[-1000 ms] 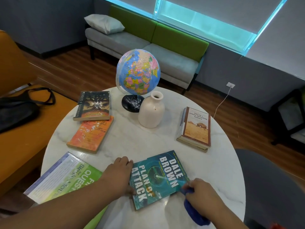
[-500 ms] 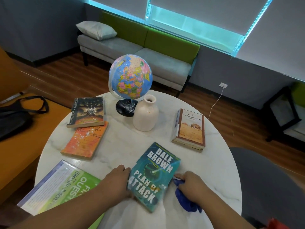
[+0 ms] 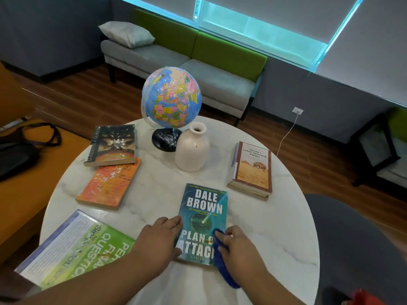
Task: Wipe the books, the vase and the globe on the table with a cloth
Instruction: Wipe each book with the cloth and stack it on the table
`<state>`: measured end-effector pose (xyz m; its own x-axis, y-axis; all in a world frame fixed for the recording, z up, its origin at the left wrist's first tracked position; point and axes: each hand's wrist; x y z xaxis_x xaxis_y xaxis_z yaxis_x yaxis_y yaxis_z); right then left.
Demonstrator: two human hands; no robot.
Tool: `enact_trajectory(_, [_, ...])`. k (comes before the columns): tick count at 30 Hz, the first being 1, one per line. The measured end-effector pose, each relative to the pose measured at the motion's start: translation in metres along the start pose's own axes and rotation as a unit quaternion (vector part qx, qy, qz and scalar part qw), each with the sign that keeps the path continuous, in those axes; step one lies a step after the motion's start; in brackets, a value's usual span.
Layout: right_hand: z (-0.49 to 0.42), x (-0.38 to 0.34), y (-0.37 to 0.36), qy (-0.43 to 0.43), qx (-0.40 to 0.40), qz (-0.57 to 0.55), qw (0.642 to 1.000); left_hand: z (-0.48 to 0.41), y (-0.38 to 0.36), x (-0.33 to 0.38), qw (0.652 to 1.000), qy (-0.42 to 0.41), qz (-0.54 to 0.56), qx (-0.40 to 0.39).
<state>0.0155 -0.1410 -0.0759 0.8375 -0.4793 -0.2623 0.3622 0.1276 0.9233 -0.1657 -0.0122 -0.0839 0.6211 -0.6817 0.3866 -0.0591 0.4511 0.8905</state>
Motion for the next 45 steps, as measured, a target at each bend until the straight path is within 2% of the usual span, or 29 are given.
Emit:
enact_trajectory(2, [-0.007,-0.002,-0.002,-0.002,-0.008,-0.002,1.0,-0.003,0.001,0.0,1.0,-0.003,-0.014,0.001])
enact_trajectory(4, [-0.017,-0.005,0.009,-0.047,0.002,-0.092,0.995,-0.005,0.002,-0.001,1.0,-0.007,-0.03,-0.001])
enact_trajectory(6, [-0.018,-0.007,0.013,-0.101,0.002,-0.218,0.971,-0.007,0.001,-0.002,0.999,-0.009,-0.034,-0.003])
enact_trajectory(10, [-0.001,-0.019,0.003,-0.168,-0.055,-0.367,0.913,-0.007,0.001,-0.004,0.999,-0.007,-0.033,-0.01])
enact_trajectory(12, [-0.005,-0.016,0.006,-0.179,-0.044,-0.38,0.907,-0.008,0.0,-0.005,1.0,-0.007,-0.026,-0.011])
enact_trajectory(15, [-0.025,-0.014,0.014,-0.202,0.018,-0.364,0.909,-0.009,-0.001,-0.005,1.0,-0.004,-0.021,-0.013])
enact_trajectory(19, [-0.015,-0.02,0.0,-0.209,-0.042,-0.413,0.886,-0.008,0.0,-0.006,1.0,-0.004,-0.022,-0.02])
enact_trajectory(22, [-0.003,-0.02,0.004,-0.203,-0.07,-0.422,0.881,-0.008,0.001,-0.006,0.999,-0.004,-0.02,-0.024])
enact_trajectory(25, [-0.018,-0.015,0.012,-0.186,-0.013,-0.412,0.892,-0.008,0.002,-0.006,0.999,-0.006,-0.024,-0.024])
enact_trajectory(28, [-0.029,-0.017,0.011,-0.186,0.012,-0.432,0.882,-0.008,0.001,-0.005,0.999,-0.006,-0.02,-0.024])
enact_trajectory(36, [-0.005,-0.014,-0.006,-0.167,-0.017,-0.341,0.925,-0.008,0.003,-0.005,1.0,-0.009,-0.01,-0.027])
enact_trajectory(39, [-0.036,-0.008,0.003,-0.154,0.036,-0.333,0.93,-0.008,0.002,-0.004,0.999,-0.01,-0.018,-0.028])
enact_trajectory(41, [-0.053,-0.002,0.004,-0.152,0.047,-0.286,0.945,-0.007,0.003,-0.003,0.999,-0.007,-0.02,-0.031])
enact_trajectory(45, [-0.041,-0.009,-0.002,-0.085,0.024,-0.141,0.986,-0.006,0.003,-0.003,0.999,-0.004,-0.017,-0.03])
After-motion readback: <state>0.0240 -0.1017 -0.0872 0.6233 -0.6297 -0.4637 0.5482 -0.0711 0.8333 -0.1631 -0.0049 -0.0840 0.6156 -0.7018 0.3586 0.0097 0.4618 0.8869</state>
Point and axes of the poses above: each hand's wrist, its own z-axis away from the middle knuckle, its own y-axis out of the back of the hand, x = y × z, and after that the axes turned 7 degrees about z, right-handed
